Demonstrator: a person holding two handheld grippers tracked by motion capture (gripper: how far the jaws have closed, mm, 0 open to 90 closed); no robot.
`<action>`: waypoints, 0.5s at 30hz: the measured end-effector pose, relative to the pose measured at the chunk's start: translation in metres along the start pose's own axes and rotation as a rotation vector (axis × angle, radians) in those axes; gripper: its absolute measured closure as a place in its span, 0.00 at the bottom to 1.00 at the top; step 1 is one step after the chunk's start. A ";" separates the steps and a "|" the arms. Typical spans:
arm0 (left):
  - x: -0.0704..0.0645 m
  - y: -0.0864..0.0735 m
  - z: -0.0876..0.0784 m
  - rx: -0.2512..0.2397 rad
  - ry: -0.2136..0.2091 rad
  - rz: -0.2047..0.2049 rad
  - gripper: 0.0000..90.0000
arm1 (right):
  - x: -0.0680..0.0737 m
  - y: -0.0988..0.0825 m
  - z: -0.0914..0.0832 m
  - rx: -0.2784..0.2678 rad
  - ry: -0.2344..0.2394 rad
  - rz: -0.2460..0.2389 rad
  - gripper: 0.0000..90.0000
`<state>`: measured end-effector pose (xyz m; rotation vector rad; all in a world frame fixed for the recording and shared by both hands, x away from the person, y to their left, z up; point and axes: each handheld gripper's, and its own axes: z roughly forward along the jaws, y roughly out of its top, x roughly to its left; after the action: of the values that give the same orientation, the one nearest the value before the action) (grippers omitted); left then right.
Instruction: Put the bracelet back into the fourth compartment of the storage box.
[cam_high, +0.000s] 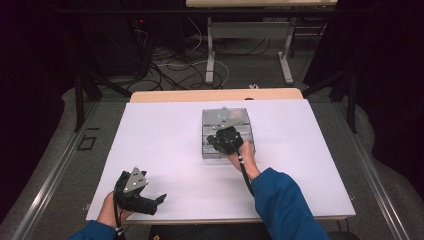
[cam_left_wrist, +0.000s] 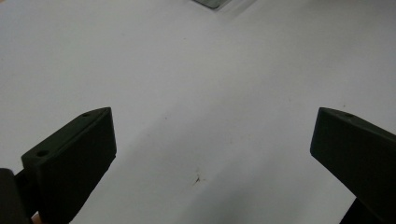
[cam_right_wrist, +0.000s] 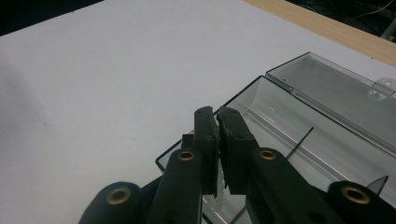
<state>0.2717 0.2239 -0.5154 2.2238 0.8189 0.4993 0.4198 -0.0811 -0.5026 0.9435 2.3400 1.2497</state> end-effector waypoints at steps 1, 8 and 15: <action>0.000 0.000 0.000 0.003 -0.001 0.001 0.00 | 0.000 0.000 0.001 -0.009 -0.003 0.000 0.96; 0.000 0.000 0.000 0.001 0.000 0.002 0.00 | -0.003 -0.003 0.006 0.018 -0.017 0.016 0.96; 0.000 0.000 0.000 0.001 -0.002 0.002 0.00 | -0.010 -0.005 0.008 0.060 -0.046 0.041 0.96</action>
<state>0.2722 0.2236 -0.5155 2.2258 0.8163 0.4973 0.4296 -0.0849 -0.5111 1.0328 2.3454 1.1657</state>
